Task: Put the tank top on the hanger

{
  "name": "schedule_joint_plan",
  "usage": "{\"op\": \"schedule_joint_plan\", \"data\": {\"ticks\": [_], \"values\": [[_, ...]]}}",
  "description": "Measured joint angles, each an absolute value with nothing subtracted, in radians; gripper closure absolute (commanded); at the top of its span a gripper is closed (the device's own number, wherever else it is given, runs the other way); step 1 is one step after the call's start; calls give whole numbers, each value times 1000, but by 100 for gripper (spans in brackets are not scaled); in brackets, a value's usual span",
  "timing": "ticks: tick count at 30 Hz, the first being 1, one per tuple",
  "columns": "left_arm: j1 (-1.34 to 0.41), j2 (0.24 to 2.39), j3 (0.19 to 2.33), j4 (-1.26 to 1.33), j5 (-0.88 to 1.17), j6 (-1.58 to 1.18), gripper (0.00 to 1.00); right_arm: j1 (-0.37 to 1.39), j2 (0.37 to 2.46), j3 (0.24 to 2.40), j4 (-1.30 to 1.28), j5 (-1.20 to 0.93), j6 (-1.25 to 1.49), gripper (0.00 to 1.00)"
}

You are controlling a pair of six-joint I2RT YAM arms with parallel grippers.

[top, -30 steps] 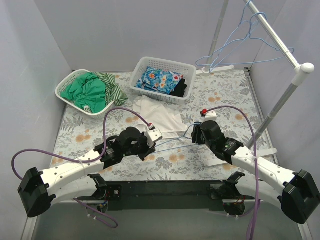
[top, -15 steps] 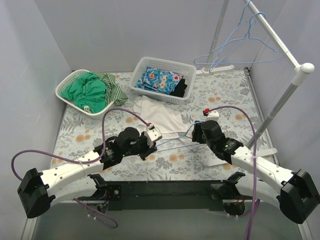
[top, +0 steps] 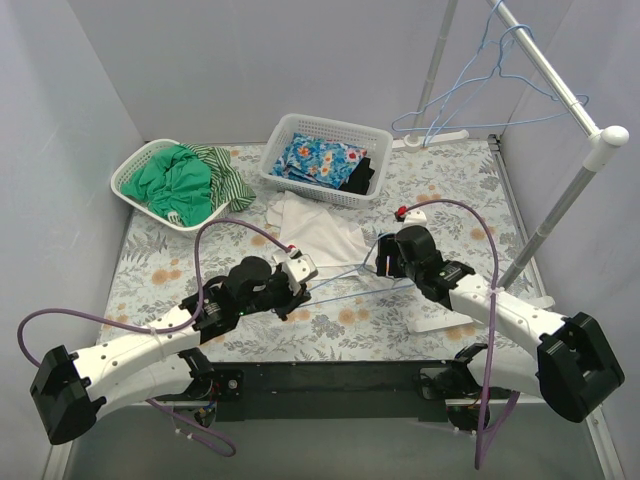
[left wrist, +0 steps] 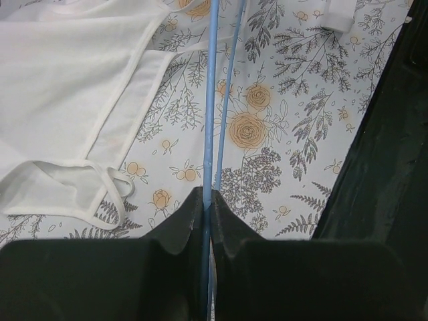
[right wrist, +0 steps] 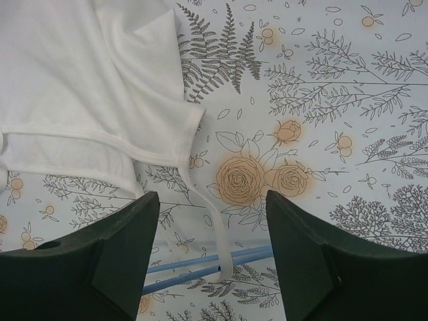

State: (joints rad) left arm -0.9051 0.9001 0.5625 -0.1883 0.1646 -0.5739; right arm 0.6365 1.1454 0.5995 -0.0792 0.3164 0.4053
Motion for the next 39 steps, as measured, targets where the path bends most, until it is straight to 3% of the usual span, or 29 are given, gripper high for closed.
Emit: {"op": "schedule_joint_plan", "data": {"ticks": [30, 39], "values": [[-900, 828, 526, -171, 165, -644, 100, 615, 1328, 647, -36, 313, 430, 22], [-899, 818, 503, -174, 158, -651, 100, 614, 1296, 628, -56, 316, 443, 22]]}}
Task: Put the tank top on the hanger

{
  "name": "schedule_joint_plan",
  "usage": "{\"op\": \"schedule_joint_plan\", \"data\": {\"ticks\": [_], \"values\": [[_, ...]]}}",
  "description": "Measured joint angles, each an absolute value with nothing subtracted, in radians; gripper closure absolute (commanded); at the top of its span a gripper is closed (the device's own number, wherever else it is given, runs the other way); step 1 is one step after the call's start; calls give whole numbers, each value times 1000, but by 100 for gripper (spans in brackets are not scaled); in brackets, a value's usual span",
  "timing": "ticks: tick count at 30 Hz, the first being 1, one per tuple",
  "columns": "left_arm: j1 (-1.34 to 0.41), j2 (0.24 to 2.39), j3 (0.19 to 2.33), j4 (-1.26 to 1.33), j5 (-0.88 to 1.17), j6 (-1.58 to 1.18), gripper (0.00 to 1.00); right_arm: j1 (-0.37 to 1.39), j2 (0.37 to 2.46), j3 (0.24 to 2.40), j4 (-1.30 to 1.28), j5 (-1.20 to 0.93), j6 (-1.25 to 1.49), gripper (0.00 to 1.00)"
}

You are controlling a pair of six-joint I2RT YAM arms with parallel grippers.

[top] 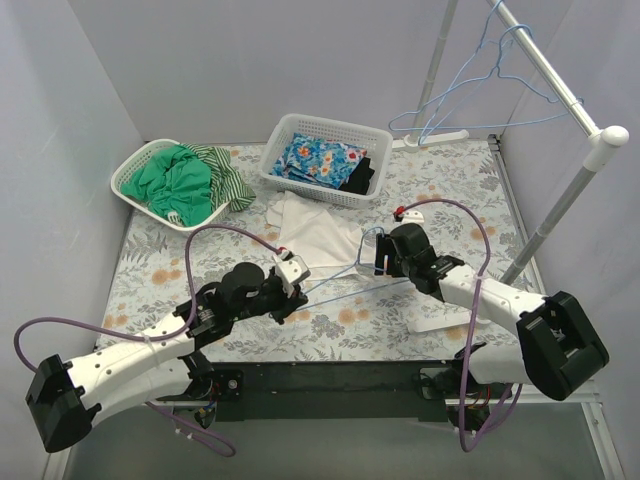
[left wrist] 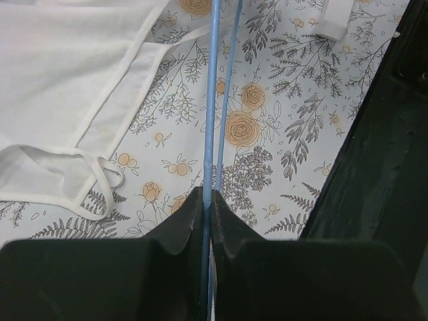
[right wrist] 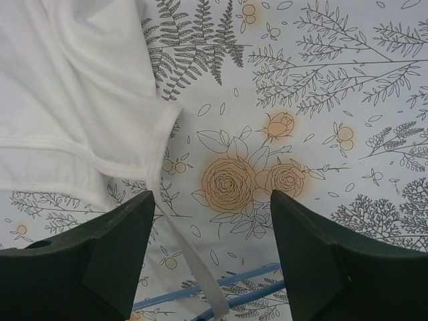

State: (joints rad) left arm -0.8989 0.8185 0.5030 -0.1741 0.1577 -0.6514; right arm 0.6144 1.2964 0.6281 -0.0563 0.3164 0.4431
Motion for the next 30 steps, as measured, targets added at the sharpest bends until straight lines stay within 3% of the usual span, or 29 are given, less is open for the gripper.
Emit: {"op": "schedule_joint_plan", "data": {"ticks": [15, 30], "values": [[-900, 910, 533, -88, 196, -659, 100, 562, 1064, 603, -113, 326, 502, 19], [-880, 1025, 563, -143, 186, -709, 100, 510, 1008, 597, -195, 282, 521, 19]]}}
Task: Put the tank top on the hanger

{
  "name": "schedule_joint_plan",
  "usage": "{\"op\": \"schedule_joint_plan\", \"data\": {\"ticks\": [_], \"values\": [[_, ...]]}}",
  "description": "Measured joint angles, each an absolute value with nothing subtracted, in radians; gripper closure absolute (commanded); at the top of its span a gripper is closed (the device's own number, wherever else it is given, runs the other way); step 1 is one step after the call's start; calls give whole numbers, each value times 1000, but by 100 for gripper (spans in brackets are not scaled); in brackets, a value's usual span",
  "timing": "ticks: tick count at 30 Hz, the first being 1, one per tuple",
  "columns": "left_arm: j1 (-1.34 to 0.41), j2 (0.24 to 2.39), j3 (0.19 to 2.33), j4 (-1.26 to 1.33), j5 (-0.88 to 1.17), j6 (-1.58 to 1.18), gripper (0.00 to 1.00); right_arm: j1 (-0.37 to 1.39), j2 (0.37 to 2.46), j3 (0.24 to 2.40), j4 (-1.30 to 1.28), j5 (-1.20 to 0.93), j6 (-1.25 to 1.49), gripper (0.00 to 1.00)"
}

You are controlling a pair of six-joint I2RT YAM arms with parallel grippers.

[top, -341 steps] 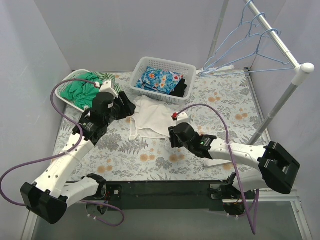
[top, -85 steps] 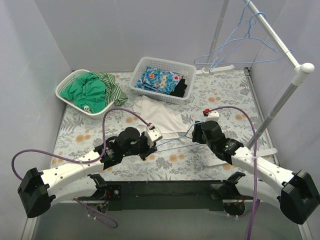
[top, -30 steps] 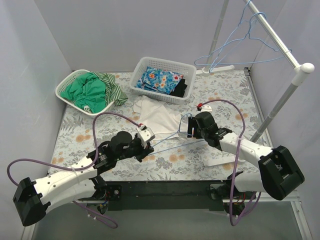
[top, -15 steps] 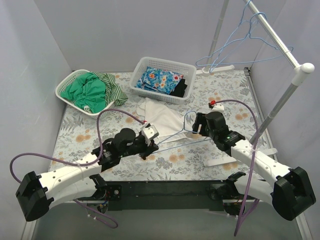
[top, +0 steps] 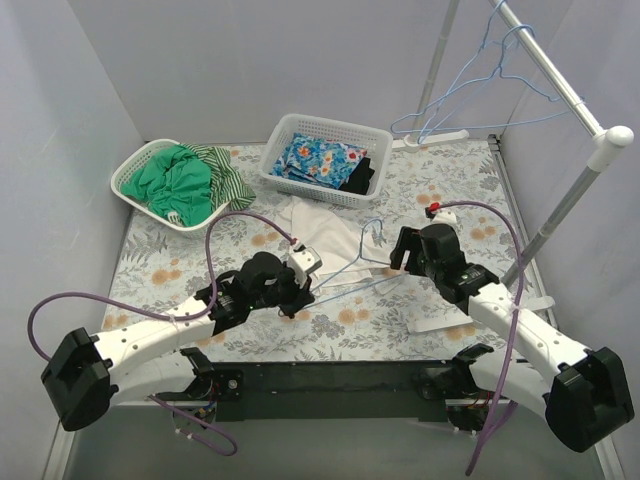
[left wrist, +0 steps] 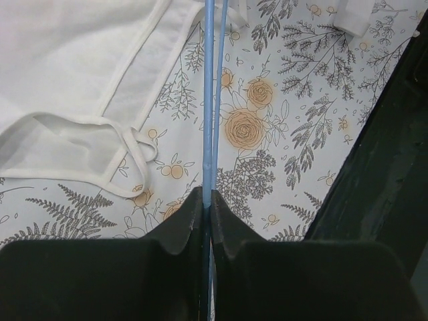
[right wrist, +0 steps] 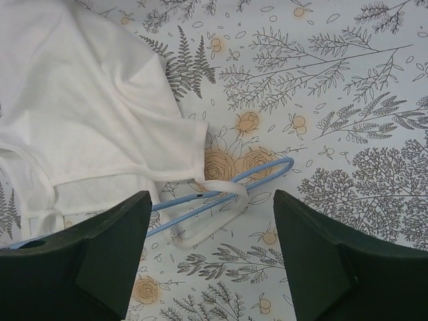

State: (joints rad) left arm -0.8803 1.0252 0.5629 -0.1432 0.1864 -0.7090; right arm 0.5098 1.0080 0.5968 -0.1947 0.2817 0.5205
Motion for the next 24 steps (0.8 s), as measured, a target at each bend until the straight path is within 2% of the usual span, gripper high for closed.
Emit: {"op": "schedule_joint_plan", "data": {"ticks": [7, 14, 24], "values": [[-880, 1099, 601, -126, 207, -756, 100, 510, 892, 599, -186, 225, 487, 24], [-880, 1234, 670, -116, 236, -773, 100, 510, 765, 540, -33, 60, 427, 26], [-880, 1374, 763, -107, 279, -786, 100, 518, 923, 540, 77, -27, 371, 30]]}}
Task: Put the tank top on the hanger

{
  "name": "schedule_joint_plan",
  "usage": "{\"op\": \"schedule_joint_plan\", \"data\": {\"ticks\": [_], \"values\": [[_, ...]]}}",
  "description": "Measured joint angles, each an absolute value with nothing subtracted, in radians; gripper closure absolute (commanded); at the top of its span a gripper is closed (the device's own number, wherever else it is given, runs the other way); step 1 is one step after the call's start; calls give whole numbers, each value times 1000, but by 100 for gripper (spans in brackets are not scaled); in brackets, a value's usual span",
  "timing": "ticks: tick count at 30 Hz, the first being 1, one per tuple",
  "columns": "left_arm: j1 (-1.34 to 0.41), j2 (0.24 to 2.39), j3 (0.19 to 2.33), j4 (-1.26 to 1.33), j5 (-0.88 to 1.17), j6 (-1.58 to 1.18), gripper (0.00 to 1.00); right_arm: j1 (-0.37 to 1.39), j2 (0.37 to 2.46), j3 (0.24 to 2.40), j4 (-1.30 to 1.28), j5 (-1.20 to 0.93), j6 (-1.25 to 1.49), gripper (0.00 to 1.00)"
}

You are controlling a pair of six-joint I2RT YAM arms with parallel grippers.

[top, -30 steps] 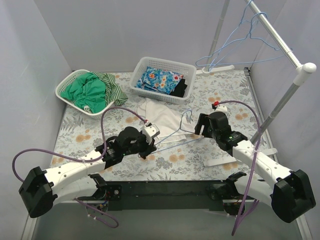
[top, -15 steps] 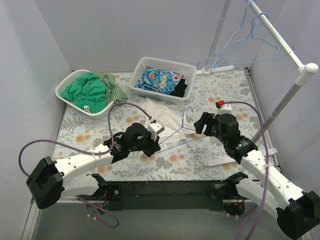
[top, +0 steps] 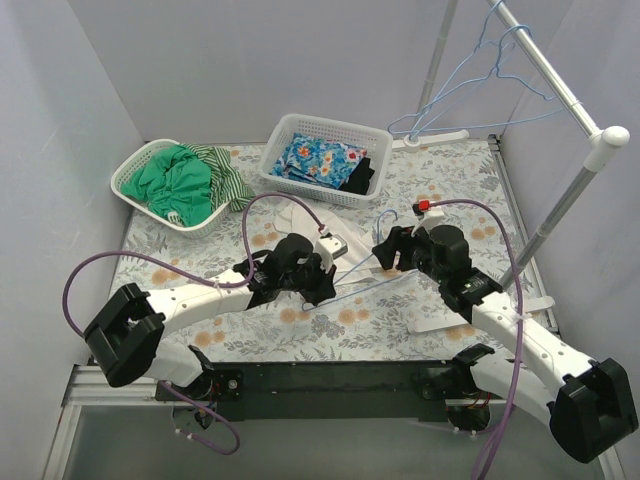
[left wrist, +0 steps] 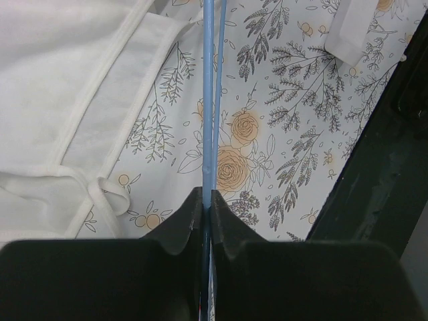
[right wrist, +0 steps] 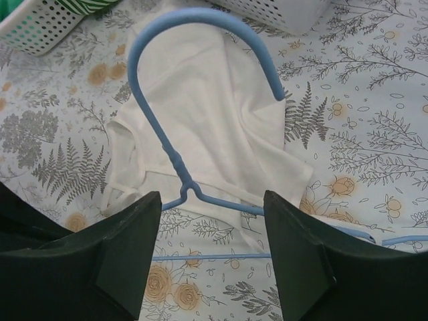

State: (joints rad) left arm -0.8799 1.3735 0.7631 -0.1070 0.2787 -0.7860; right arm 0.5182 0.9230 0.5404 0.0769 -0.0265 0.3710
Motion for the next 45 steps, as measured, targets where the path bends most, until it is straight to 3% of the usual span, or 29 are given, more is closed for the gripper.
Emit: {"op": "schedule_joint_plan", "data": {"ticks": [5, 11, 18, 19, 23, 25, 29, 34, 38, 41, 45], "values": [[-880, 1387, 774, -104, 296, -793, 100, 534, 975, 541, 94, -2, 354, 33], [-880, 1417, 787, -101, 310, -803, 100, 580, 1010, 575, 133, 62, 328, 45], [-880, 1417, 786, -110, 306, -820, 100, 623, 1062, 593, 161, 118, 299, 96], [-880, 1417, 786, -108, 301, -826, 100, 623, 1064, 593, 161, 124, 298, 99], [-880, 1404, 786, -104, 270, -854, 78, 629, 1066, 593, 163, 149, 268, 99], [-880, 1396, 786, -105, 241, -875, 54, 636, 1063, 593, 163, 158, 260, 99], [-880, 1348, 775, -106, 170, -934, 46, 656, 1055, 593, 162, 183, 254, 99], [-878, 1234, 759, -136, 14, -1029, 43, 691, 1049, 589, 160, 210, 238, 99], [-850, 1182, 763, -187, -78, -1082, 52, 724, 1042, 570, 158, 227, 219, 99], [-802, 1217, 785, -252, -101, -1097, 61, 742, 1039, 561, 156, 238, 202, 99], [-767, 1300, 808, -325, -96, -1089, 66, 755, 1031, 558, 150, 249, 191, 99]]}}
